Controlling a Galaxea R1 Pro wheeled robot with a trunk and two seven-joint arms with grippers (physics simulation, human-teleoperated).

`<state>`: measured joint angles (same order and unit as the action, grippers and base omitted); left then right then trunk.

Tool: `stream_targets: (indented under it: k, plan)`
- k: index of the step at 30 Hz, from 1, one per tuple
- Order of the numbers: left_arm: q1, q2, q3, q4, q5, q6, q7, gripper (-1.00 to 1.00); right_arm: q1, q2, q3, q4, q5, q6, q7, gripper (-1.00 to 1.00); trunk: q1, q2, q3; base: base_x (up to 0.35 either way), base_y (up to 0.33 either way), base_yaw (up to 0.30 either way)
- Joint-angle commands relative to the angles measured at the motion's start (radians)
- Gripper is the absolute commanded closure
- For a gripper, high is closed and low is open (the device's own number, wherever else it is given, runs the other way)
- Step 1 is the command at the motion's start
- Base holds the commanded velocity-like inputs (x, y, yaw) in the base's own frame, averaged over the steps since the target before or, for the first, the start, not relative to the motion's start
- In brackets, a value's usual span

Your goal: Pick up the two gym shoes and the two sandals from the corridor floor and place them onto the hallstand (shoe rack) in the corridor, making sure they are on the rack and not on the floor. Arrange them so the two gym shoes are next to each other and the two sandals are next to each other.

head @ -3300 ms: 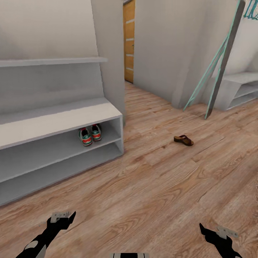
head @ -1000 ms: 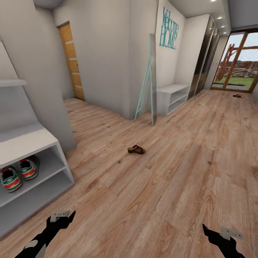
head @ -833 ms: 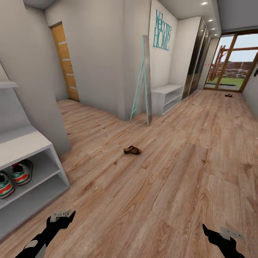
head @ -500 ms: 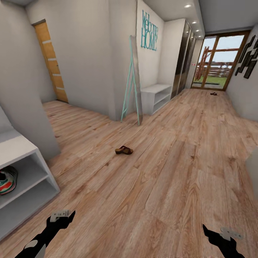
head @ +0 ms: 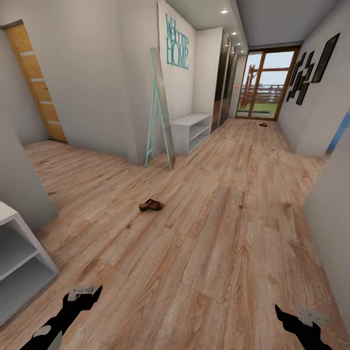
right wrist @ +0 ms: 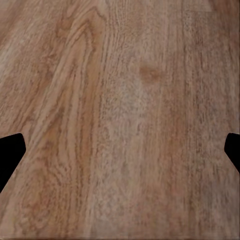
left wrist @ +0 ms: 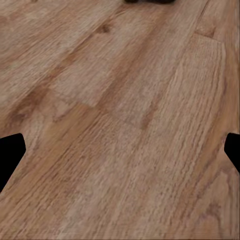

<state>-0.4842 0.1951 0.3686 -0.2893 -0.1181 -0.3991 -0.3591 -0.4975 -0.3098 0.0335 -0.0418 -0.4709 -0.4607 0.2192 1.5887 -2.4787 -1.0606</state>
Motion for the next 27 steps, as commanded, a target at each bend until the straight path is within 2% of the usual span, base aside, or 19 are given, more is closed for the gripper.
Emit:
stream_targets:
  k: [1,7,21,27]
  plan:
    - [-0.001,0.000,0.009,0.001,-0.010,-0.004,-0.004,-1.00,-0.001,0.000,0.003,0.002,-0.011,-0.003,0.008,-1.00,0.000,0.000,-0.001,0.006,0.000,-0.268]
    - [-0.001,0.000,0.010,0.001,-0.008,-0.004,-0.004,-1.00,-0.001,0.000,0.003,0.002,-0.011,-0.003,0.008,-1.00,0.000,0.000,-0.001,0.133,0.000,-0.268]
    - [-0.001,0.000,0.014,0.000,-0.005,-0.003,-0.003,-1.00,-0.001,0.001,0.003,0.000,-0.011,-0.003,0.008,-1.00,0.000,0.000,-0.001,0.332,0.000,-0.268]
    - [-0.001,0.000,0.015,-0.001,-0.004,-0.002,-0.003,-1.00,-0.001,0.003,0.005,0.000,-0.011,-0.003,0.008,-1.00,0.000,0.000,-0.001,0.339,0.000,-0.099]
